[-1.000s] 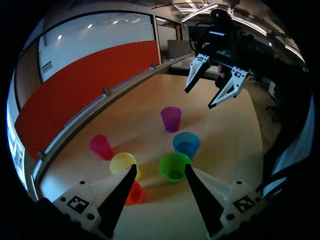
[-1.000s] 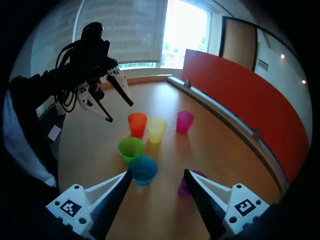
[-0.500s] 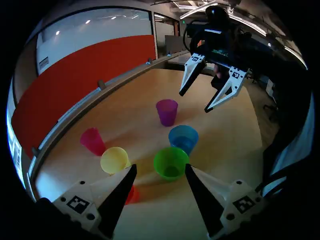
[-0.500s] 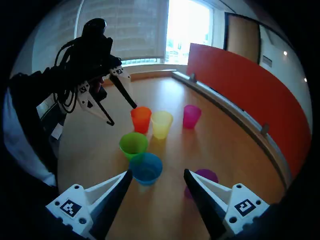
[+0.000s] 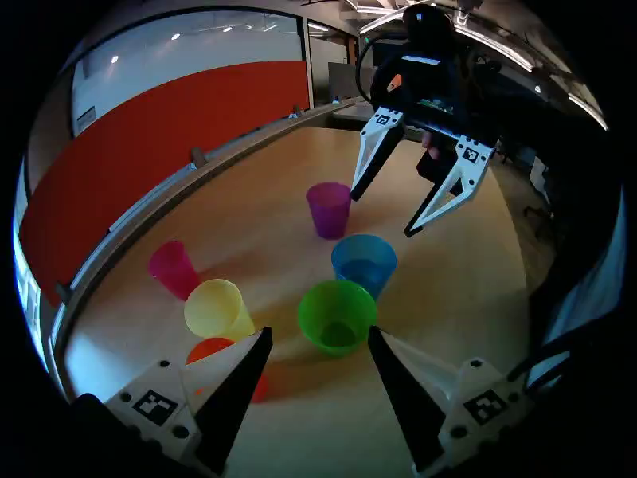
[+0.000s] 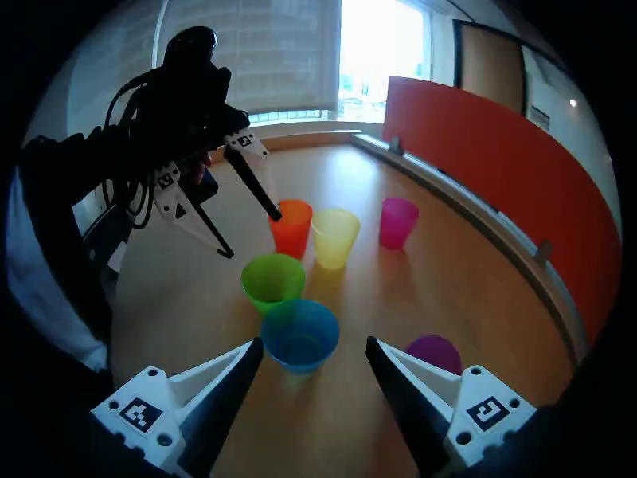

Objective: Pour water

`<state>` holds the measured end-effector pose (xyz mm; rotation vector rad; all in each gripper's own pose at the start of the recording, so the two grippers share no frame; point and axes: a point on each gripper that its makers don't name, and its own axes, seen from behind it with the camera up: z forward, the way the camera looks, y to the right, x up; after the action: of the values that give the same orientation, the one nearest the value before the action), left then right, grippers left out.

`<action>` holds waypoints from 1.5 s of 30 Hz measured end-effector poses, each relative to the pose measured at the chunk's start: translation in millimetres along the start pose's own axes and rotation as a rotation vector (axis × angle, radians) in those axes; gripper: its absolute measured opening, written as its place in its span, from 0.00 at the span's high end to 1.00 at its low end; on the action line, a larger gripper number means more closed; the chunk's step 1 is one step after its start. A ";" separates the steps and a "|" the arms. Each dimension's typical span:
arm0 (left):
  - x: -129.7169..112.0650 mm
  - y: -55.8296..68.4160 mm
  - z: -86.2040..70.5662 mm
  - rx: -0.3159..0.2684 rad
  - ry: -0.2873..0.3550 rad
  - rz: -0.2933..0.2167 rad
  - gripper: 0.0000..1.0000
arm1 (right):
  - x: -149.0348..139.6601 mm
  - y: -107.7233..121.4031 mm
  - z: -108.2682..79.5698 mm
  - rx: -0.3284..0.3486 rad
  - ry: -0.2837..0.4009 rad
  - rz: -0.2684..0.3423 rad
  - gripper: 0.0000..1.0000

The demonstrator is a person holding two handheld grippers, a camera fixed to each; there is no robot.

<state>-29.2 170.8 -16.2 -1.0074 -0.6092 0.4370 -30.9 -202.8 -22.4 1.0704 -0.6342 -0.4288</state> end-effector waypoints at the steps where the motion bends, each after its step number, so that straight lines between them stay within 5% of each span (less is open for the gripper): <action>1: -1.2 0.6 1.2 -0.001 -0.002 -0.002 0.11 | -0.7 -0.7 1.7 0.003 -0.001 0.000 0.00; 45: -24.6 13.0 47.2 -0.008 -0.034 0.001 0.11 | -25.9 -7.2 51.3 0.029 -0.018 -0.020 0.00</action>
<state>-79.4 192.7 -15.7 -1.0099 -0.6418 0.4541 -84.6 -224.5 -18.9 1.1024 -0.6478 -0.4485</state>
